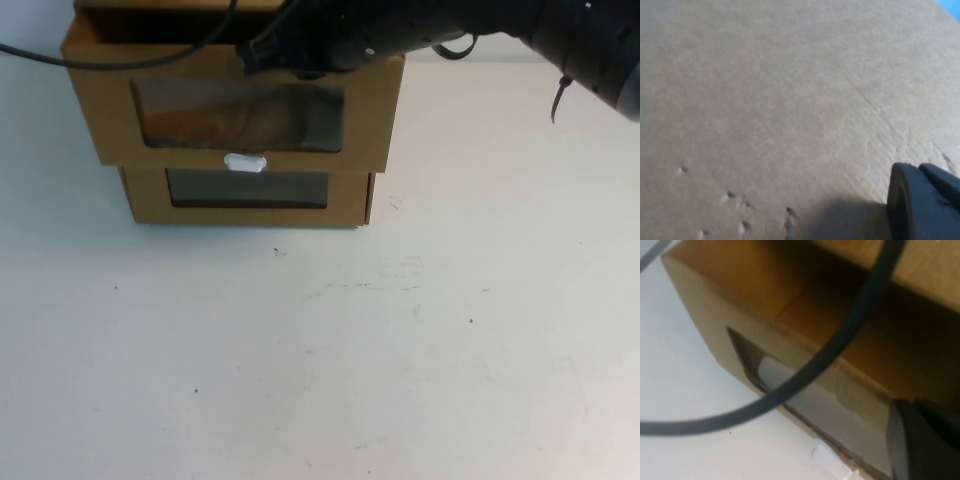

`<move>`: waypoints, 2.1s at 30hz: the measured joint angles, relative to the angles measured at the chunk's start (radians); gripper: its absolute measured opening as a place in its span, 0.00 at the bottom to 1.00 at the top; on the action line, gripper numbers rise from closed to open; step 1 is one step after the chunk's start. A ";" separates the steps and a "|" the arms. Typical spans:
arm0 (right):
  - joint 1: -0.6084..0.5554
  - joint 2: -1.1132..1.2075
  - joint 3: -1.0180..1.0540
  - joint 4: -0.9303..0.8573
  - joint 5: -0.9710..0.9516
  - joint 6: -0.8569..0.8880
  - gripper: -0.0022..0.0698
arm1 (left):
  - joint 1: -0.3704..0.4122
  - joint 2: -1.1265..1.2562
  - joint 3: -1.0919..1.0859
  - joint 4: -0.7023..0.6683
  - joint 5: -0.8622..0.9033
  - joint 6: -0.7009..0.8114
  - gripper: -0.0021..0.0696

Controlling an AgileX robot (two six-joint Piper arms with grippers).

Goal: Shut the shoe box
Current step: Close the shoe box with your right arm

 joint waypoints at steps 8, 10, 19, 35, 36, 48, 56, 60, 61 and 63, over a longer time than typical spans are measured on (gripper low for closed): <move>-0.019 0.012 0.000 0.052 -0.005 -0.013 0.01 | 0.000 0.000 0.000 0.000 0.000 0.000 0.02; -0.019 0.014 0.000 0.061 -0.003 -0.023 0.01 | 0.000 0.000 0.000 0.000 0.000 0.000 0.02; -0.021 0.014 0.000 0.205 0.054 -0.139 0.01 | 0.000 0.000 0.000 0.000 0.000 0.000 0.02; -0.063 0.084 -0.017 0.245 -0.046 -0.153 0.01 | 0.000 0.000 0.000 0.000 0.013 0.000 0.02; -0.067 0.089 -0.023 0.245 -0.053 -0.153 0.01 | 0.000 0.000 0.000 0.000 0.013 0.000 0.02; -0.094 0.193 -0.148 0.274 -0.056 -0.157 0.01 | 0.000 0.000 -0.001 0.000 0.013 0.002 0.02; -0.104 0.224 -0.202 0.300 -0.011 -0.150 0.01 | 0.000 0.000 -0.001 0.000 0.015 0.002 0.02; -0.110 0.226 -0.208 0.322 -0.006 -0.146 0.01 | 0.002 0.000 -0.001 0.000 0.015 0.002 0.02; -0.112 0.226 -0.208 0.323 -0.004 -0.146 0.01 | 0.002 0.000 -0.001 0.000 0.015 0.002 0.02; -0.115 0.226 -0.210 0.338 0.003 -0.146 0.01 | 0.002 0.000 -0.001 -0.006 0.017 0.004 0.02</move>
